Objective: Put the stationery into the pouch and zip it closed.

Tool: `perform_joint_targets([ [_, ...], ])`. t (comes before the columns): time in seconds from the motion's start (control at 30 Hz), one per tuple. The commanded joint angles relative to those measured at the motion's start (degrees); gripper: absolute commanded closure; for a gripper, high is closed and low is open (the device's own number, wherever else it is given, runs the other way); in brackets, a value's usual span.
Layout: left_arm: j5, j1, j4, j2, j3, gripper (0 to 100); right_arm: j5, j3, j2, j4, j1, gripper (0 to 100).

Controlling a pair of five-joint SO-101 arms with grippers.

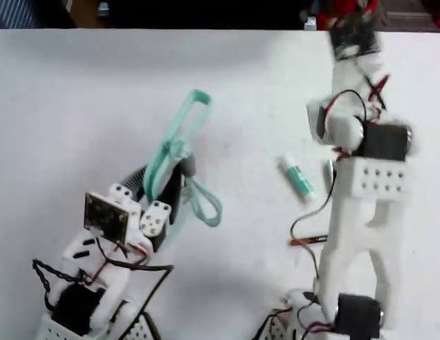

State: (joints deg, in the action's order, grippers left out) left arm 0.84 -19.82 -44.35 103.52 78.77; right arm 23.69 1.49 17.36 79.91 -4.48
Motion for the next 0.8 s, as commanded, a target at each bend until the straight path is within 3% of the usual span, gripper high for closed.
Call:
perform_joint_targets([
  [0.0,-0.53,0.31,1.41,-0.92,-0.26,92,5.27,8.09,-1.01,-0.04,-5.76,76.2],
  [0.2,-0.53,0.31,1.41,-0.92,-0.26,92,14.33,19.34,-1.54,-6.9,-3.21,76.2],
  [0.43,-0.53,0.31,1.41,-0.92,0.35,92,14.68,29.8,-2.15,-16.48,5.14,76.2],
  [0.57,-0.53,0.31,1.41,-0.92,0.35,92,14.68,33.93,-3.12,-25.63,5.67,76.2],
  [0.77,-0.53,0.31,1.41,-0.92,0.35,92,14.68,34.11,-14.9,-30.73,5.58,76.2],
])
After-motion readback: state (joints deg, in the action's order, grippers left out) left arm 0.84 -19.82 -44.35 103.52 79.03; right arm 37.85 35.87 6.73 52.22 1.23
